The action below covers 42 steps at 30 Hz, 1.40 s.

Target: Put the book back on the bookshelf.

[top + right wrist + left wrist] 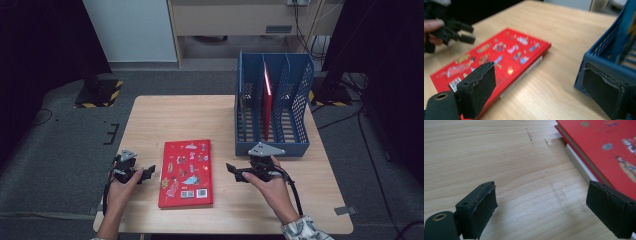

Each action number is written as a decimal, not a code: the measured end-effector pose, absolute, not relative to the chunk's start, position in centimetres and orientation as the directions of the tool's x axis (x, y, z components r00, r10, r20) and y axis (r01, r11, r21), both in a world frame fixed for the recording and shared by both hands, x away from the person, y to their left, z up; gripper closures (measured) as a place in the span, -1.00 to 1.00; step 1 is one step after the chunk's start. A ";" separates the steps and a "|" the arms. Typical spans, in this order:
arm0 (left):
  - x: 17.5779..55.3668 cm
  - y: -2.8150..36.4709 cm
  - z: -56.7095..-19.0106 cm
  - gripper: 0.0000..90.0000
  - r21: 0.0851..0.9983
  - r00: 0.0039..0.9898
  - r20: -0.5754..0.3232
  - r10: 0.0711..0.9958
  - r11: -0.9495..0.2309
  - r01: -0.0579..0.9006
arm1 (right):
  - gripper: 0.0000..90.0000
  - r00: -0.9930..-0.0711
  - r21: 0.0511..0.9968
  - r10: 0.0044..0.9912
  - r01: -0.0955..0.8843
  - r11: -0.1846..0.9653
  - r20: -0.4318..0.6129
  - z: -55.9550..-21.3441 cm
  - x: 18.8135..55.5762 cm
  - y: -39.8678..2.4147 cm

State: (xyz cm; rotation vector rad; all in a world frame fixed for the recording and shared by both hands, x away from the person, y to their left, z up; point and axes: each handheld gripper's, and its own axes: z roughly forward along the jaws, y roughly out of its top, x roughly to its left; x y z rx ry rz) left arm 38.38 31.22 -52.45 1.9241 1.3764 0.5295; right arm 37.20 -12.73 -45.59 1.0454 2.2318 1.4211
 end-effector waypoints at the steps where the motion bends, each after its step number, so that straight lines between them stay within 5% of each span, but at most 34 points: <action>1: 38.3 31.0 -52.4 -0.80 0.740 0.361 -0.068 0.930 -0.196 0.643 | -0.73 -0.694 0.866 0.708 0.426 0.261 0.129 -45.9 37.2 -12.5; 22: 37.4 28.2 -51.0 -0.86 0.781 0.519 -0.101 0.849 -0.255 0.569 | -0.73 -0.803 0.804 0.571 0.450 0.389 0.172 -49.7 36.9 -6.0; 42: 38.7 27.6 -50.9 -0.86 0.768 0.541 -0.119 0.833 -0.268 0.581 | -0.74 -0.836 0.737 0.524 0.456 0.499 0.162 -52.1 35.5 -4.5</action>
